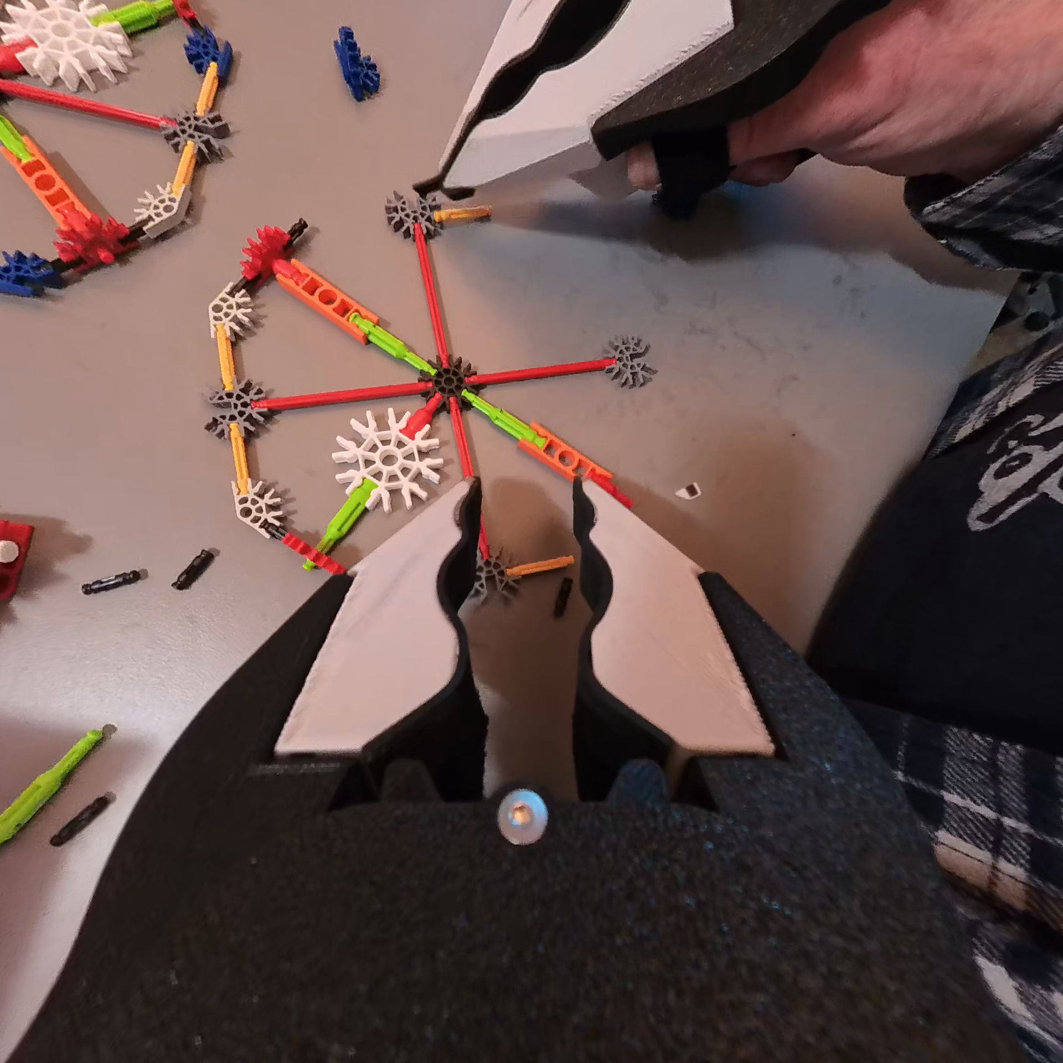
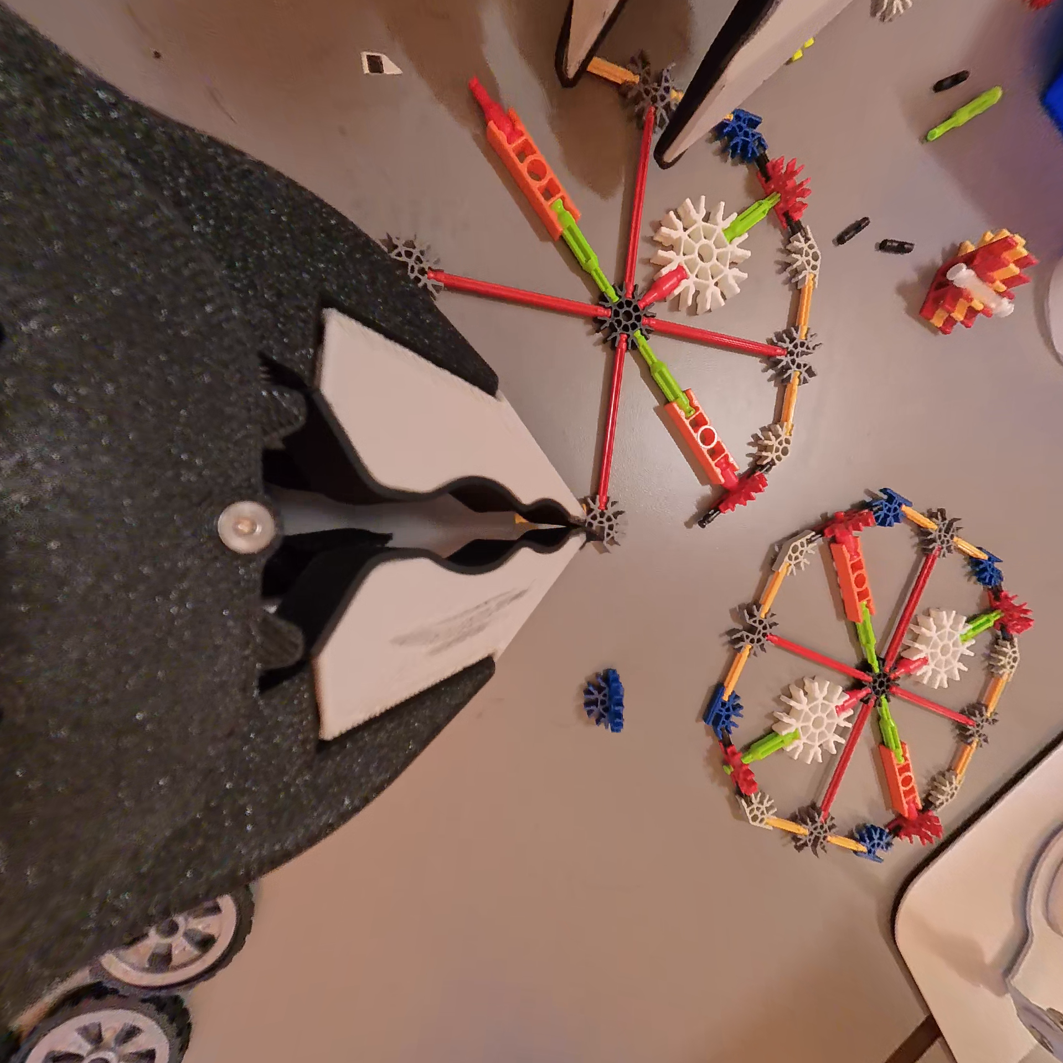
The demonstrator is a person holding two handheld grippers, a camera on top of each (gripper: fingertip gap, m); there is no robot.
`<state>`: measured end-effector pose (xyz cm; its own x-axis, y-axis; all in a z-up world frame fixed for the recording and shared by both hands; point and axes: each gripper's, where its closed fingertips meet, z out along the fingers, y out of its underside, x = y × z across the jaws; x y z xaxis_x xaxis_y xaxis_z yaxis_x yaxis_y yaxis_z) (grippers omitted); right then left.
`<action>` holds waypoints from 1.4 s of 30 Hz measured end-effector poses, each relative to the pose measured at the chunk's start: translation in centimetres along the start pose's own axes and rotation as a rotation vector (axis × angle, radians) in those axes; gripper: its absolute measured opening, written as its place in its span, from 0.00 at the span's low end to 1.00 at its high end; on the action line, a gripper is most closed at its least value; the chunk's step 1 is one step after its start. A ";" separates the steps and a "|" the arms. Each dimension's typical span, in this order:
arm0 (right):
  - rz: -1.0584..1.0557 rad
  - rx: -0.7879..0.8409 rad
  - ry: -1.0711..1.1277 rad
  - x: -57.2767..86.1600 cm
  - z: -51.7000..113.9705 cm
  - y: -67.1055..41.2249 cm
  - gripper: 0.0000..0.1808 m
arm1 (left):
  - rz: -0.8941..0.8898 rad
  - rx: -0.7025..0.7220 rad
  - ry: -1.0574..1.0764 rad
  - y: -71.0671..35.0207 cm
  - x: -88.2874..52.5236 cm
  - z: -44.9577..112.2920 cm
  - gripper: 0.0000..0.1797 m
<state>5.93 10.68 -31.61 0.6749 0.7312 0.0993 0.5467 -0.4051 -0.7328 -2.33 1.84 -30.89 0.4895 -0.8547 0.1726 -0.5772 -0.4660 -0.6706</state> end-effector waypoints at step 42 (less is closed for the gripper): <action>0.023 -0.048 -0.003 0.2 -0.1 0.8 0.01 | 0.045 0.005 0.024 -1.4 0.1 1.0 0.17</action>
<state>6.53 10.43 -32.16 0.6859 0.7231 0.0812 0.5547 -0.4474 -0.7015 -0.81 2.63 -30.69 0.4476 -0.8799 0.1597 -0.5945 -0.4262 -0.6819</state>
